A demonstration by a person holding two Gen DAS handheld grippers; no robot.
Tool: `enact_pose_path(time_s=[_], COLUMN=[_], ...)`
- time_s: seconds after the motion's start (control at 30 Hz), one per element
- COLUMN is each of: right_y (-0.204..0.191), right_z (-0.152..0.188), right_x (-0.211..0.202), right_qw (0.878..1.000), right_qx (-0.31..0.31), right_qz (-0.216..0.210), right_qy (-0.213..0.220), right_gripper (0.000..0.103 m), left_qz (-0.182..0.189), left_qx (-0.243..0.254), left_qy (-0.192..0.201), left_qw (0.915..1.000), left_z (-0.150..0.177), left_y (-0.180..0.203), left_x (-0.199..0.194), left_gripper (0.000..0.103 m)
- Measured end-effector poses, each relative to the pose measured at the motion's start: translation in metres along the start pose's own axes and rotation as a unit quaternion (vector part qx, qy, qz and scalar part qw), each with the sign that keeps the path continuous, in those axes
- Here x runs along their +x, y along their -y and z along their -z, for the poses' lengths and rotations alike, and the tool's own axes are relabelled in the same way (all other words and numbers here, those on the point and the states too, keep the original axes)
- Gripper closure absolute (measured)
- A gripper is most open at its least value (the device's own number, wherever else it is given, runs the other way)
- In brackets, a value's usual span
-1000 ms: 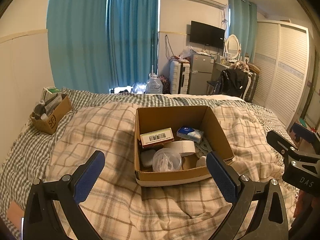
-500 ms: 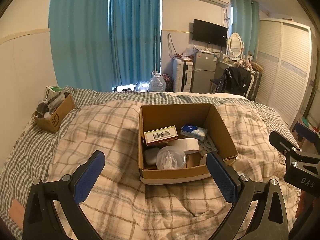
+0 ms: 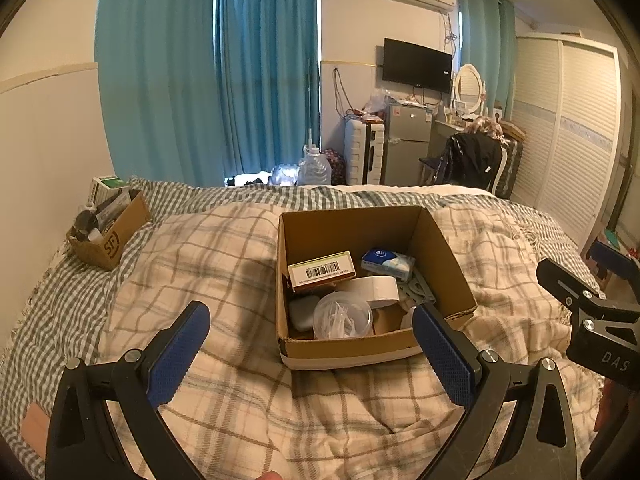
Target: Organize objects
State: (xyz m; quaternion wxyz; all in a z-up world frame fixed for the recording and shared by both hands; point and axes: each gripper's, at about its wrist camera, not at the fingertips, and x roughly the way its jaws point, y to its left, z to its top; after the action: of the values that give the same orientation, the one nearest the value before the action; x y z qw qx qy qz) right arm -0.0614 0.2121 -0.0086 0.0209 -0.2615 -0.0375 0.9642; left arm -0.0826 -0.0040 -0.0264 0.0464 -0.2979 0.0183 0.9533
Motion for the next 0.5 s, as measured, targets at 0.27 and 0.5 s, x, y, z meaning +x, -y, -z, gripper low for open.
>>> enact_pose_path(time_s=[0.27, 0.5], right_y=[0.0007, 0.0007], right_z=[0.001, 0.0001], right_x=[0.0003, 0.0004], right_qw=[1.0, 1.0], right_qx=[0.0, -0.003], right_qz=[0.001, 0.002], right_qy=[0.001, 0.001], right_gripper=[0.0, 0.0], left_qz=[-0.004, -0.006], left_qx=[-0.007, -0.008], left_qy=[0.0, 0.002], left_qw=[1.0, 1.0], left_z=[0.0, -0.0004], left_y=[-0.0016, -0.0031], left_x=[0.0001, -0.0005], left_gripper=[0.0, 0.0])
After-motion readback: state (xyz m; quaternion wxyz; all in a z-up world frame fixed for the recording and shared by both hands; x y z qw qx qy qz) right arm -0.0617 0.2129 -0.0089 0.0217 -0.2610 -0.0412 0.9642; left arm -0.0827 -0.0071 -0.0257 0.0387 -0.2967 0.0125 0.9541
